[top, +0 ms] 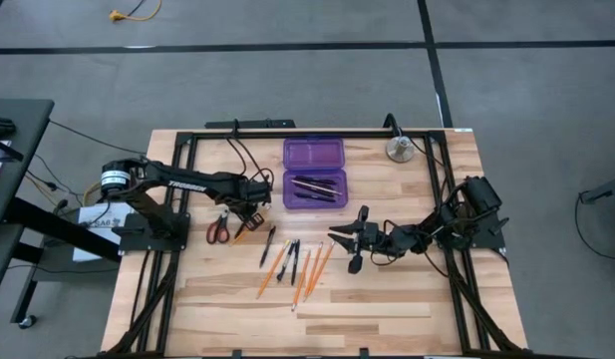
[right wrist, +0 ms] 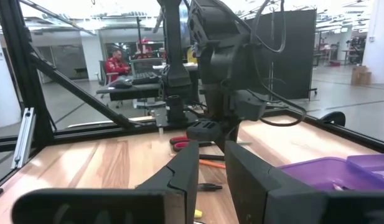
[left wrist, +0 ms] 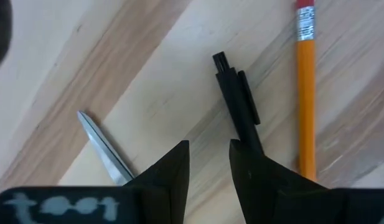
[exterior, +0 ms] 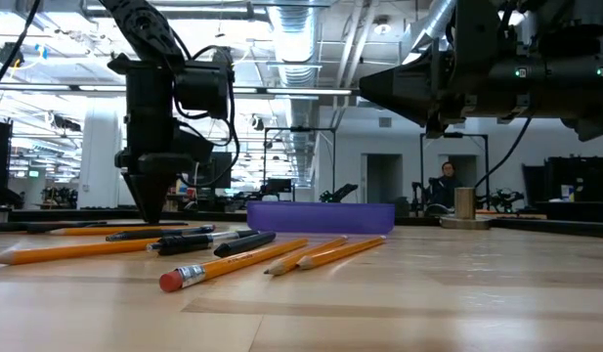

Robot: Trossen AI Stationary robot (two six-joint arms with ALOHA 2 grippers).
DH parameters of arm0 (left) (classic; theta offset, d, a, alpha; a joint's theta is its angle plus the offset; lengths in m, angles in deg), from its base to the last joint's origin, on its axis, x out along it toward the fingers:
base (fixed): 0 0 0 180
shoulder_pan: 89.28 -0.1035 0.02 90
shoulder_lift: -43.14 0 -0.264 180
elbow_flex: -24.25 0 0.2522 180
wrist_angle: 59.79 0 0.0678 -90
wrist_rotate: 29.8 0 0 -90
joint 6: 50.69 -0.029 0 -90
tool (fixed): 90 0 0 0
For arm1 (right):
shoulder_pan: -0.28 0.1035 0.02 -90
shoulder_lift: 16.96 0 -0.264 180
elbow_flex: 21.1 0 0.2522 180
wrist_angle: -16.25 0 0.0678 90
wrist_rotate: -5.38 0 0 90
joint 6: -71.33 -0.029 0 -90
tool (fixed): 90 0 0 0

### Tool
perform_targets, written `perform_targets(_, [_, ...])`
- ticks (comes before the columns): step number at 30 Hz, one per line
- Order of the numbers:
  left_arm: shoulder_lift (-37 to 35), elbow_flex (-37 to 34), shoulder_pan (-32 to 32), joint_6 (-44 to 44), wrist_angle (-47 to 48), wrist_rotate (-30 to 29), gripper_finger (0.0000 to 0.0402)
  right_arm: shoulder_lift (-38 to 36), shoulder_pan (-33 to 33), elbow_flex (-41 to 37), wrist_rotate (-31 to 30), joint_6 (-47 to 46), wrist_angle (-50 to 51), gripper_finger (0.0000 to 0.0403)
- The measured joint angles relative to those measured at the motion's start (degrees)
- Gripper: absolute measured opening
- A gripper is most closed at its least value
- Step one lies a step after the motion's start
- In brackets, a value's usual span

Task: Pick & place school supplies into a supply box
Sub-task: Put the black pen into the the purple supply box

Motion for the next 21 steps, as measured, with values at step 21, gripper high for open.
perform_targets(21, [-0.04, 6.06, 4.29, -1.72, 1.93, -8.22, 0.0105, 0.0, -0.02, 0.0, 0.02, -0.26, 0.63, 0.0072])
